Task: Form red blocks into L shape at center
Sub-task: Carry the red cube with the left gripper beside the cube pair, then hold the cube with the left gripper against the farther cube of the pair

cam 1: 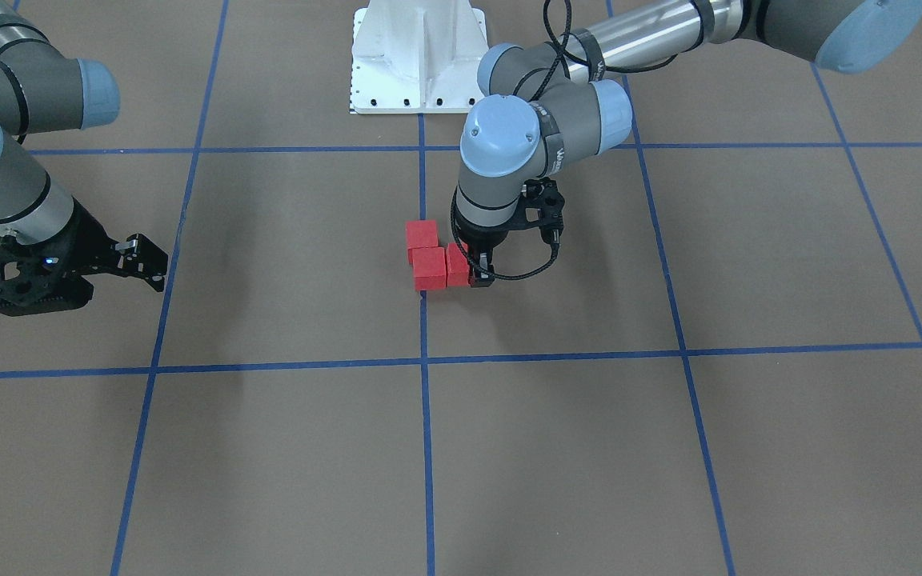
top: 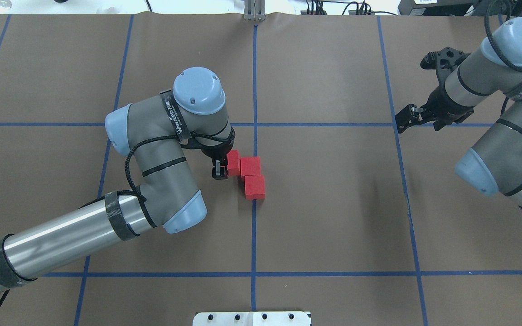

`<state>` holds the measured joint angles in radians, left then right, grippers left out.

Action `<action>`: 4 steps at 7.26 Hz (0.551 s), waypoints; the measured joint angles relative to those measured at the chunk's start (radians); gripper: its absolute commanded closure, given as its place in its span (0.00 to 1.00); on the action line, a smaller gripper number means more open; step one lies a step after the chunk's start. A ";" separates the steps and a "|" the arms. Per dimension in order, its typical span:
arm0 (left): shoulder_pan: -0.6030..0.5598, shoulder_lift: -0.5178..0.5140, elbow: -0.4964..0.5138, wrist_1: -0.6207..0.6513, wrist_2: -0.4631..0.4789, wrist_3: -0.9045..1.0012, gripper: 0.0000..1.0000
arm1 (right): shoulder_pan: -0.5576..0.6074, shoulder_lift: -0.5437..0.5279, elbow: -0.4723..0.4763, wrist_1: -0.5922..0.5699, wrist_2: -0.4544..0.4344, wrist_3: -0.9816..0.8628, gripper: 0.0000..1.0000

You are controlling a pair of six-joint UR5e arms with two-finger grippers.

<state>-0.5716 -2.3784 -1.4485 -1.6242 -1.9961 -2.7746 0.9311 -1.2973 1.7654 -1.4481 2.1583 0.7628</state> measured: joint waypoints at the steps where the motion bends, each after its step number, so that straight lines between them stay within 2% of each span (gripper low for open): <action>1: 0.006 0.000 0.001 0.000 0.001 -0.014 1.00 | 0.000 0.000 -0.002 0.000 0.000 0.000 0.00; 4: 0.014 0.000 0.001 0.000 0.003 -0.031 1.00 | 0.000 -0.001 -0.002 0.000 0.000 0.000 0.00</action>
<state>-0.5575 -2.3779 -1.4476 -1.6245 -1.9932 -2.8054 0.9311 -1.2988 1.7634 -1.4481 2.1583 0.7624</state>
